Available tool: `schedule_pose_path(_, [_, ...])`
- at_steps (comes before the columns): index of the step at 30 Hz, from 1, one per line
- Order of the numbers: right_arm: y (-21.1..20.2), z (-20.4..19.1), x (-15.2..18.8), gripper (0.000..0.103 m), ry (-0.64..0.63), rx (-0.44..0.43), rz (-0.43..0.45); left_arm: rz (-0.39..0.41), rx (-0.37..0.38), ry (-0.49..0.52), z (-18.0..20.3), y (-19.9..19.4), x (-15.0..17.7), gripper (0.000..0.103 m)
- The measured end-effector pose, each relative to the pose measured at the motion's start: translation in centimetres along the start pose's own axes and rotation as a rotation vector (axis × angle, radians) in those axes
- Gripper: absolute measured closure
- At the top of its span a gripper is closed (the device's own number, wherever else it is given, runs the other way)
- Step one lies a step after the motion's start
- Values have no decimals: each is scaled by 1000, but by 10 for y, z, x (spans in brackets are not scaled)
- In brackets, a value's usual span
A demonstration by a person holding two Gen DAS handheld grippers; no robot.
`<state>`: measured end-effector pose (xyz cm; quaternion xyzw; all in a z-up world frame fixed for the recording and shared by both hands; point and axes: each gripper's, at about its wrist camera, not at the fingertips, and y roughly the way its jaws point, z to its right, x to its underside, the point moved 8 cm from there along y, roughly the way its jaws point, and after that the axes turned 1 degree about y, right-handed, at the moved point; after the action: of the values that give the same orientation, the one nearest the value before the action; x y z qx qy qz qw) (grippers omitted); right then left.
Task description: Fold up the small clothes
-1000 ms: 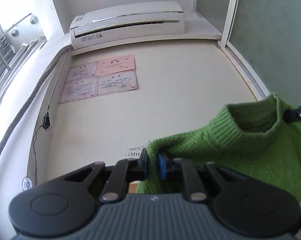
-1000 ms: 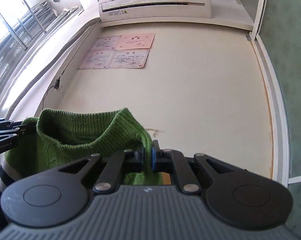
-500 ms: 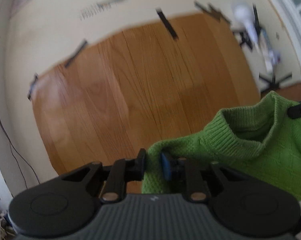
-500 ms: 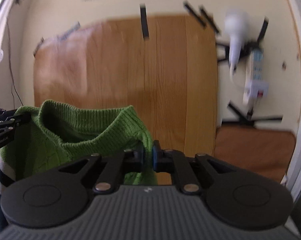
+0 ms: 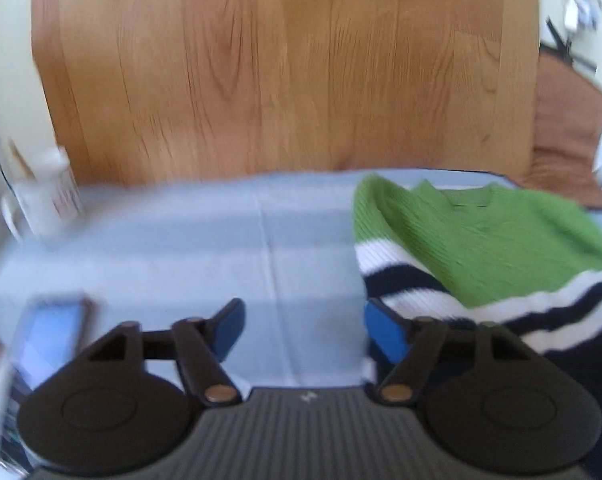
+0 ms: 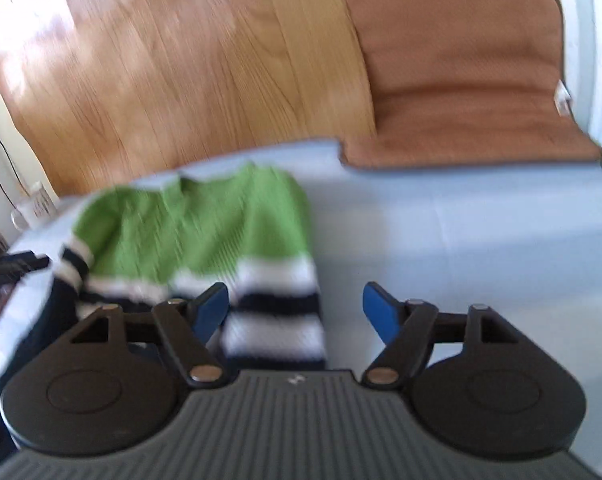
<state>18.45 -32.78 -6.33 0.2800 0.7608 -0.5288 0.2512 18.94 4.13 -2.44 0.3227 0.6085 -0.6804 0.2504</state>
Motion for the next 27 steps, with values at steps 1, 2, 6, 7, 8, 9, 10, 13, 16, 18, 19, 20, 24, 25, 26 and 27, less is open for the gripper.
schedule_pose_path(1, [-5, -1, 14, 38, 15, -28, -26, -21, 50, -35, -2, 2, 3, 23])
schedule_pose_path(2, [-6, -2, 17, 44, 14, -40, -15, -39, 96, -62, -1, 2, 3, 23])
schedule_pose_path(6, [-18, -16, 10, 89, -23, -36, 2, -54, 177, -108, 11, 15, -2, 33])
schedule_pose_path(7, [-23, -21, 4, 89, -85, 3, 32, -54, 186, -111, 15, 17, -5, 35])
schedule_pose_path(8, [-30, -22, -2, 89, -141, 46, 64, -54, 202, -121, 19, 19, -8, 45])
schedule_pose_path(9, [-36, -21, -9, 90, -193, 92, 96, -54, 219, -133, 21, 22, -12, 62])
schedule_pose_path(10, [-42, -17, -17, 90, -237, 146, 124, -59, 230, -143, 23, 24, -15, 73])
schedule_pose_path(13, [-48, 3, -47, 90, -373, 333, 185, -76, 144, -147, 24, 36, -29, 94])
schedule_pose_path(16, [-40, 25, -70, 90, -408, 391, 177, -30, -34, -109, 5, 39, -50, 95])
schedule_pose_path(18, [-32, 29, -81, 101, -457, 452, 202, -26, -124, -142, -19, 42, -67, 95])
schedule_pose_path(19, [-29, 27, -90, 101, -500, 512, 236, -43, -137, -172, -30, 46, -73, 96])
schedule_pose_path(20, [-32, 33, -99, 101, -503, 521, 259, -61, -133, -198, -38, 50, -79, 98])
schedule_pose_path(24, [-30, 45, -121, 100, -341, 482, 260, -91, -349, -115, -64, 61, -88, 100])
schedule_pose_path(25, [-29, 44, -118, 97, -290, 425, 228, -117, -351, -120, -69, 63, -85, 100])
schedule_pose_path(26, [-29, 36, -111, 96, -249, 372, 208, -143, -313, -142, -72, 63, -80, 99])
schedule_pose_path(27, [-31, 31, -101, 95, -225, 304, 194, -150, -272, -160, -73, 60, -75, 96])
